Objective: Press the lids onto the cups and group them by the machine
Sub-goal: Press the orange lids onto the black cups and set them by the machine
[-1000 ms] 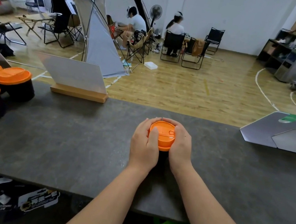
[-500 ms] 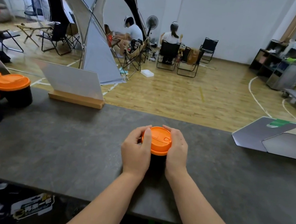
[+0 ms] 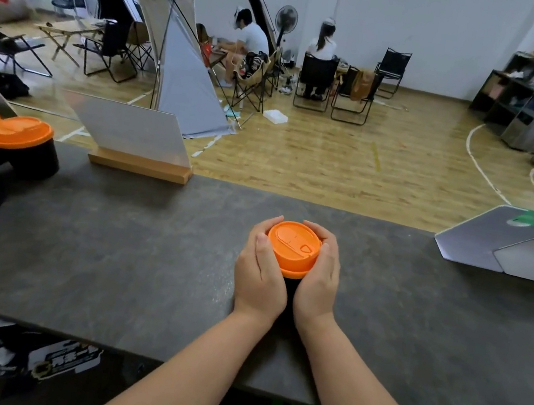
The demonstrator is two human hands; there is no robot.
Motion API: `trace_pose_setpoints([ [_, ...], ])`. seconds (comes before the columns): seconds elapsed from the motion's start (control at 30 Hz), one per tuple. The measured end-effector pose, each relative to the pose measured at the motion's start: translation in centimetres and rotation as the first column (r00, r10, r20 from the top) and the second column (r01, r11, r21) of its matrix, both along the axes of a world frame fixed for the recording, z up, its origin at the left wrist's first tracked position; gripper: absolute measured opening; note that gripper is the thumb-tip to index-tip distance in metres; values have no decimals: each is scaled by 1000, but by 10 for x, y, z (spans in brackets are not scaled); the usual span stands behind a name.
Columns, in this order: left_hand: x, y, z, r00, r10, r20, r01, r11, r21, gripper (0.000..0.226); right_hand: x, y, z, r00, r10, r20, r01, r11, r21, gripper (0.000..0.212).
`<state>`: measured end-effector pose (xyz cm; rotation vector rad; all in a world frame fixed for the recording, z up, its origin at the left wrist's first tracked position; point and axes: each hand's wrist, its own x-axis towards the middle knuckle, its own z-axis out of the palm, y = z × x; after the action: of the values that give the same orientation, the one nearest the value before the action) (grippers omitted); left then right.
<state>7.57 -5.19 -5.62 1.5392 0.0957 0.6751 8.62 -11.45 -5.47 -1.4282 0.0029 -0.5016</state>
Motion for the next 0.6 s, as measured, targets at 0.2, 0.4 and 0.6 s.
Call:
trace_pose_setpoints([
  [0.2,-3,2,1,999,-29,15,28,1000,12,41,1,1,-3,1000,2,26,-3,1000,31,35],
  [0.4,-3,3,1,1000,1,-11,-1,1000,25,44,1,1,-6,999,17,40,-20,997,75,38],
  [0.6,-2,4,0,999,-9,-38,8,1000,-21,42,0,0,-3,994,106,1,-105,986,132,40],
])
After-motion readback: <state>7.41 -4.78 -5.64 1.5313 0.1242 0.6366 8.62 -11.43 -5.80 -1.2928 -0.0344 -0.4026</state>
